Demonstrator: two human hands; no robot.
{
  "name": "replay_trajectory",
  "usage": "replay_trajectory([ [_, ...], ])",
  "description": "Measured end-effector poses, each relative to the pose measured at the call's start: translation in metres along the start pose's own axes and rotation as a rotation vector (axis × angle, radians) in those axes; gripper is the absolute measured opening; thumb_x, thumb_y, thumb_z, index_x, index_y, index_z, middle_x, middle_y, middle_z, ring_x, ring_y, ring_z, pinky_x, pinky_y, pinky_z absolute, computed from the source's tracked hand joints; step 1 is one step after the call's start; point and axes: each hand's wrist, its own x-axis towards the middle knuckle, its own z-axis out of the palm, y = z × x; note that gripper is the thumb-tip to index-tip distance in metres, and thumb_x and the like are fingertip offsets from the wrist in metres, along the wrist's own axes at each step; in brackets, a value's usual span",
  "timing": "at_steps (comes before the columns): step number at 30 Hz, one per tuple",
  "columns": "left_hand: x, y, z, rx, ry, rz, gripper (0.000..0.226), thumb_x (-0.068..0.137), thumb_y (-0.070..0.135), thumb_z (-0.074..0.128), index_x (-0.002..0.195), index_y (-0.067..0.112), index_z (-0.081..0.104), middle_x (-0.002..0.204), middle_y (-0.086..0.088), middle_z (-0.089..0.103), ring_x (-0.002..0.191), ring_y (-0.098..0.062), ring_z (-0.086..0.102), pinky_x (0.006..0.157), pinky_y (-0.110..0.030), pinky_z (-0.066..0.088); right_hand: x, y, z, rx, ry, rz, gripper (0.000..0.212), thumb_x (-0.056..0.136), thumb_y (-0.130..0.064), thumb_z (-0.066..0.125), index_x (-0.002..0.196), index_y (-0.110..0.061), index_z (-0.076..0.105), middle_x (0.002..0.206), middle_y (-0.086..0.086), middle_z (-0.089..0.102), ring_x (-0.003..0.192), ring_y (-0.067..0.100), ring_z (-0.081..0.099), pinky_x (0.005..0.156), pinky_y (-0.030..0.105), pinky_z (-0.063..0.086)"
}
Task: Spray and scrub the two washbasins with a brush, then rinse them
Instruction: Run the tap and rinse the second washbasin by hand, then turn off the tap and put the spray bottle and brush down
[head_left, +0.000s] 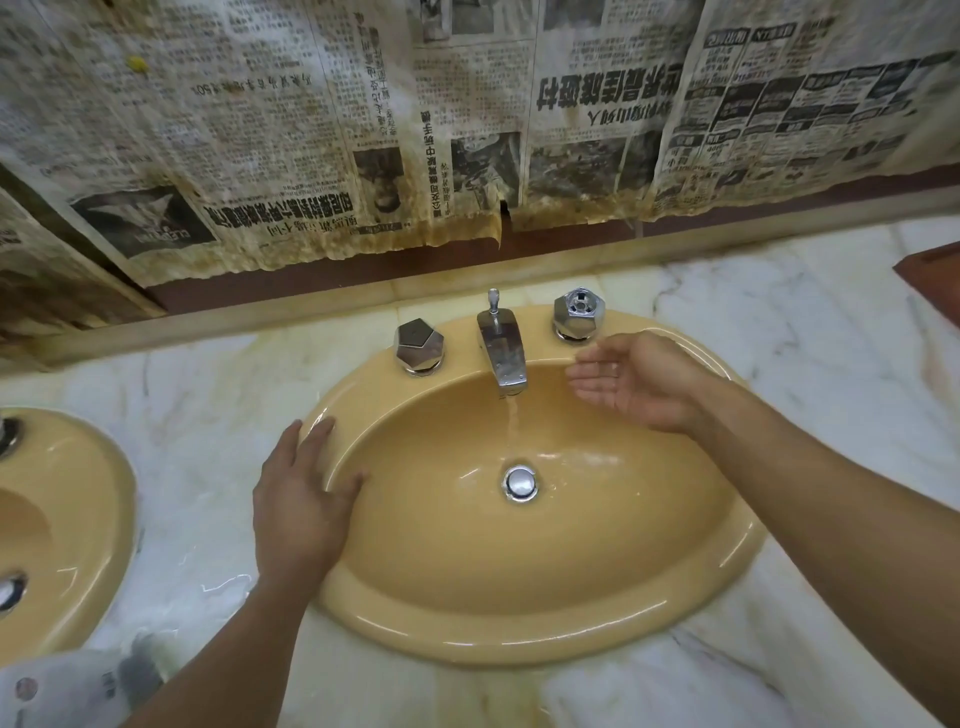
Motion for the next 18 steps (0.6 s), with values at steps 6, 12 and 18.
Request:
replay_trajectory([
  [6,0.000,-0.001,0.000,0.013,-0.001,0.021,0.065,0.093,0.049,0.069,0.152,0.032,0.046,0.163,-0.007,0.036,0.147,-0.029,0.034,0.118,-0.052,0.029,-0.026,0.056,0.007,-0.169,0.101,-0.098,0.023,0.103,-0.014,0.052,0.120,-0.005,0.064,0.118,0.017,0.072,0.110,0.027,0.069,0.098,0.041,0.053],
  [12,0.000,0.005,-0.004,0.017,-0.070,0.006,0.068,0.094,0.048,0.070,0.155,0.032,0.044,0.164,-0.009,0.032,0.149,-0.032,0.032,0.117,-0.051,0.032,-0.066,0.103,0.028,-0.189,0.020,-0.073,0.023,0.099,-0.012,0.053,0.115,-0.012,0.070,0.107,0.010,0.077,0.103,0.026,0.073,0.094,0.042,0.056],
  [18,0.002,0.035,-0.050,-0.124,-0.252,-0.187,0.044,0.096,0.022,0.066,0.140,0.020,0.062,0.154,-0.001,0.051,0.138,-0.027,0.048,0.105,-0.029,0.036,-0.099,0.128,0.076,-0.349,-0.078,-0.218,0.021,0.100,-0.018,0.060,0.117,-0.023,0.072,0.109,0.004,0.075,0.102,0.019,0.072,0.087,0.034,0.056],
])
